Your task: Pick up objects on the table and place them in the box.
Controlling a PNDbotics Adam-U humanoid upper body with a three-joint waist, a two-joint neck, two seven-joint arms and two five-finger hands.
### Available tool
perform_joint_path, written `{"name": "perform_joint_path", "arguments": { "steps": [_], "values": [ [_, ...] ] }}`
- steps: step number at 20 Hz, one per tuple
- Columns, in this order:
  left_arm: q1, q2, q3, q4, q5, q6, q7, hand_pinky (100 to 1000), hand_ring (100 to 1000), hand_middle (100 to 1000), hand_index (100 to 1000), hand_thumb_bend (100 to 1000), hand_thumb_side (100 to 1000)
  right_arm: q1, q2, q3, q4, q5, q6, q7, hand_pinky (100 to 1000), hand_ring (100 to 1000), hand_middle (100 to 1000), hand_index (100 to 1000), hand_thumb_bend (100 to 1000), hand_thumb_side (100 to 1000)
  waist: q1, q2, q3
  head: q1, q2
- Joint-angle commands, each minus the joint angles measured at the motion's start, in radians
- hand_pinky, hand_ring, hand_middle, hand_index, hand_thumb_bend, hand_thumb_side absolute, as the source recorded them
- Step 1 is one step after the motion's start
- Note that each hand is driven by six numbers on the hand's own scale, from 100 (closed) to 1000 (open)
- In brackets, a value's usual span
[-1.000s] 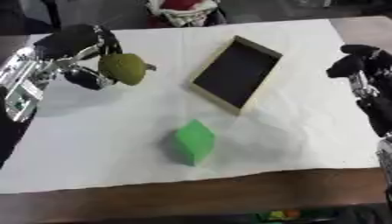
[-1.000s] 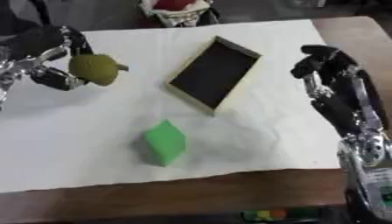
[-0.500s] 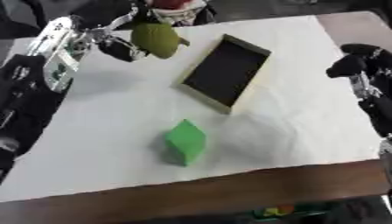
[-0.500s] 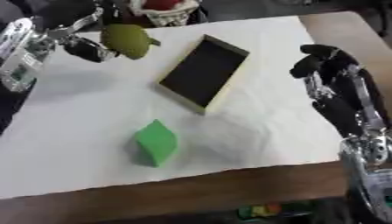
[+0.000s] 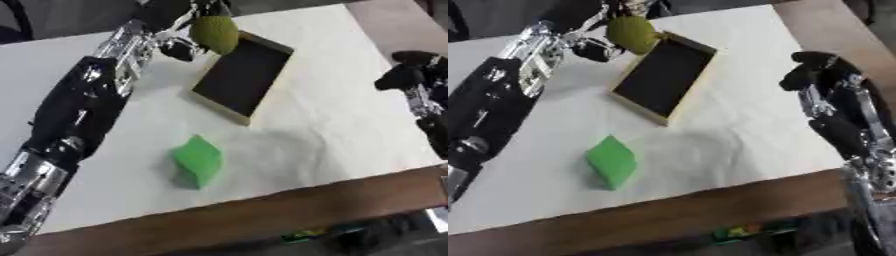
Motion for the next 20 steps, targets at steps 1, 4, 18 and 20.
{"name": "perform_joint_path", "arguments": {
  "steps": [1, 4, 18, 20],
  "values": [
    [-0.031, -0.007, 0.022, 0.028, -0.021, 0.004, 0.035, 670, 609, 591, 767, 342, 100, -0.019, -0.002, 0.002, -0.014, -0.012, -0.001, 0.006, 644, 603, 541, 754, 100, 502, -0.004, -0.012, -0.007, 0.005, 0.005],
    [-0.028, -0.019, 0.021, 0.038, -0.027, 0.003, 0.054, 698, 662, 656, 836, 401, 226, -0.022, -0.002, 0.002, -0.015, -0.013, -0.001, 0.007, 644, 603, 541, 754, 100, 503, -0.002, -0.009, -0.016, 0.006, 0.005],
    [0.008, 0.055, -0.018, -0.106, 0.177, -0.018, 0.008, 719, 689, 695, 861, 352, 308, -0.014, -0.005, -0.008, -0.013, -0.008, -0.001, 0.000, 645, 604, 541, 754, 100, 502, 0.000, -0.015, 0.006, -0.014, 0.005],
    [0.023, 0.092, -0.045, -0.178, 0.251, -0.054, -0.057, 726, 690, 690, 849, 287, 324, -0.012, -0.007, -0.010, -0.012, -0.006, -0.001, -0.002, 645, 604, 542, 754, 100, 501, 0.000, -0.017, 0.015, -0.020, 0.005]
  ]
}}
